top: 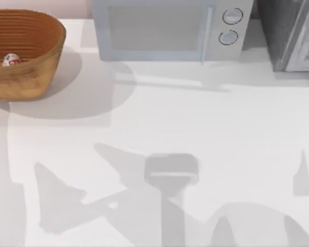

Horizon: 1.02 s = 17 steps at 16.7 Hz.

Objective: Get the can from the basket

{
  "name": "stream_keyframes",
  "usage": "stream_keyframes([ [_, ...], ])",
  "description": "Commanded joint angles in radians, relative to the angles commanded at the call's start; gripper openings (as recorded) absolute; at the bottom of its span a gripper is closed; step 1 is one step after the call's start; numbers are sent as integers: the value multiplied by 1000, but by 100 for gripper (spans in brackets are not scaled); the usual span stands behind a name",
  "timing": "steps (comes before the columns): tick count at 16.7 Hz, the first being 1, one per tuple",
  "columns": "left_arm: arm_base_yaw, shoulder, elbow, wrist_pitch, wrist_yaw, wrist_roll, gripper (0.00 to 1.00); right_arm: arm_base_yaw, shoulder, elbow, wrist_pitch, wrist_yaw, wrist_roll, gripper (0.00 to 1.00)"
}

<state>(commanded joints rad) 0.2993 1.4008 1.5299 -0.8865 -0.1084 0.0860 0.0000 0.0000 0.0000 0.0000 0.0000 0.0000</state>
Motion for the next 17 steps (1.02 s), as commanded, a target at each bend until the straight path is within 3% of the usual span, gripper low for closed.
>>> stream_keyframes([
  [9, -46, 768, 776, -416, 93, 38, 100, 0, 0, 0, 0, 0, 0, 100],
  [17, -153, 1170, 1124, -607, 202, 34, 100, 0, 0, 0, 0, 0, 0, 100],
])
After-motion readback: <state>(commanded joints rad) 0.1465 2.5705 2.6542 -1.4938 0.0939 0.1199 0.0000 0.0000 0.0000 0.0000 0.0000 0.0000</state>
